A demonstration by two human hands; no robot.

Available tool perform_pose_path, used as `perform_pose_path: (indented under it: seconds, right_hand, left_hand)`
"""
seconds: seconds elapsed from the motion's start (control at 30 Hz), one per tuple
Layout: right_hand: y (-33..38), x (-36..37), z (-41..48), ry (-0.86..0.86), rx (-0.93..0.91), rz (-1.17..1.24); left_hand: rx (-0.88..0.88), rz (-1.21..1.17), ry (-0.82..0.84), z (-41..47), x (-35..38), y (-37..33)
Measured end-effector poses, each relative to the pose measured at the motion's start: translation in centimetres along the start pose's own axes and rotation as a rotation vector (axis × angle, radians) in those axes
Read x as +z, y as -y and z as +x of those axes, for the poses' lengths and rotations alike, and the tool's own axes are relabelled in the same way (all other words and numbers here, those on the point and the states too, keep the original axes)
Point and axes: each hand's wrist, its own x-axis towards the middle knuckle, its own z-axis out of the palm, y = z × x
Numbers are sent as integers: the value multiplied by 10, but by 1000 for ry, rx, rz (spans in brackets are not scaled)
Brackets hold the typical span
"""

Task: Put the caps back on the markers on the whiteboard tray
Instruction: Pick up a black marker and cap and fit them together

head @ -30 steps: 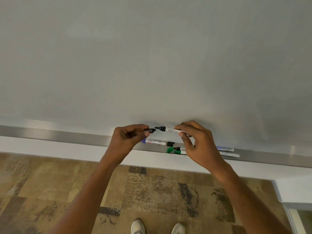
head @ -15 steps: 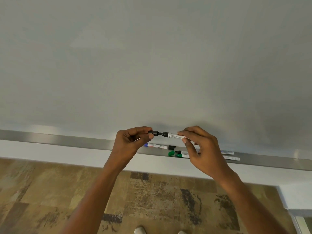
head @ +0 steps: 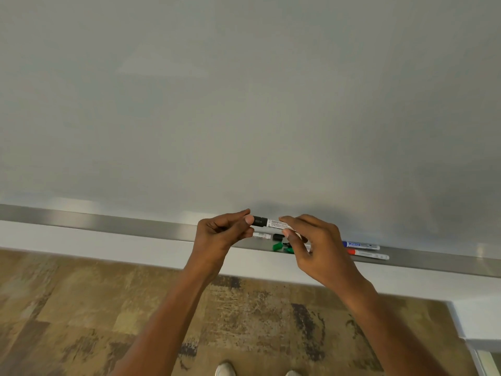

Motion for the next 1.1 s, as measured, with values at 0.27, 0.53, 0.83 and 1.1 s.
perform_pose_path:
  seconds: [0.27, 0.53, 0.83, 1.1]
  right_hand:
    - [0, 11, 1, 6, 30, -2]
    - [-19, 36, 5, 63, 112, 37]
    - [-51, 104, 11, 144, 174, 34]
    - [-78, 160, 15, 260, 227, -135]
  left_hand:
    - [-16, 41, -31, 5, -2, 4]
    - [-22, 175, -68, 14, -13, 19]
    - [-167, 299, -320, 40, -69, 54]
    - [-324, 582, -443, 65, -95, 93]
